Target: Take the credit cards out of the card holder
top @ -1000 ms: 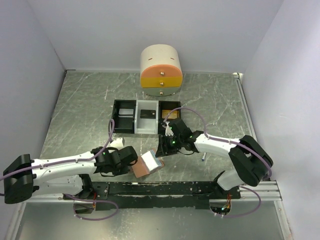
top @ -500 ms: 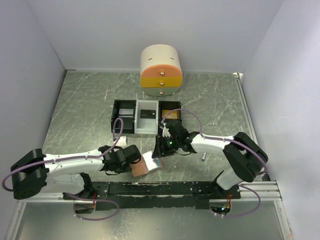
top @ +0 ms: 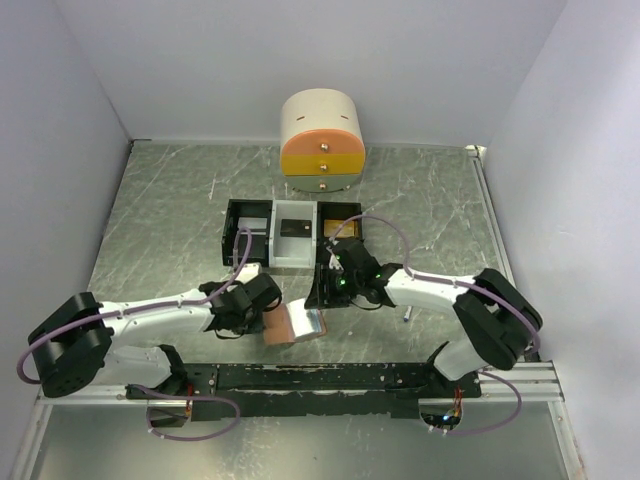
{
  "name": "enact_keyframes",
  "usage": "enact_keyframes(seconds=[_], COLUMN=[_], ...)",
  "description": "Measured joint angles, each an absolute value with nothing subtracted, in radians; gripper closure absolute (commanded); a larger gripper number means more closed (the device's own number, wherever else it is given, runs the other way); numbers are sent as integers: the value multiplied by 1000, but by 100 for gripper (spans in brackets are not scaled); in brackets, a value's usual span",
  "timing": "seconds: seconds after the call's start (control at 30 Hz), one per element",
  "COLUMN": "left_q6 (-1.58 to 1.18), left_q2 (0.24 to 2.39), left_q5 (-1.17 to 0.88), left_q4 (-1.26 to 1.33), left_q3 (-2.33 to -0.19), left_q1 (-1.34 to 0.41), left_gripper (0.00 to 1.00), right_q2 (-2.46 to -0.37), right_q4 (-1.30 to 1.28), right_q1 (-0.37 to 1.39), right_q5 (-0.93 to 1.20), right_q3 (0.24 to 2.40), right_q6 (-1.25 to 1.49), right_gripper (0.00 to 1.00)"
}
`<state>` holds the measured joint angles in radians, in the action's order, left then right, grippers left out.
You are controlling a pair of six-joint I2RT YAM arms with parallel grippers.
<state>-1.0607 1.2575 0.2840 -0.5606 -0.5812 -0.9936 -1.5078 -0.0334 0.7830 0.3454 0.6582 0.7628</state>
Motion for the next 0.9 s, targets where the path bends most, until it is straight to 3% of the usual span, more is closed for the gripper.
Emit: enact_keyframes(seconds=[0.57, 0.9], left_q6=[-1009, -1002], left_q2=[1218, 1137], left_q5=[264, 250], left_q4=[-518, -524], left_q3=[-554, -546], left_q1=[-978, -978], left_gripper=[93, 90], right_q2=[-1549, -1547], right_q4=[53, 76], right_q1=[793, 797], right_q5=[374, 399], right_q3=[657, 656], right_q6=[856, 861], right_gripper=[59, 69])
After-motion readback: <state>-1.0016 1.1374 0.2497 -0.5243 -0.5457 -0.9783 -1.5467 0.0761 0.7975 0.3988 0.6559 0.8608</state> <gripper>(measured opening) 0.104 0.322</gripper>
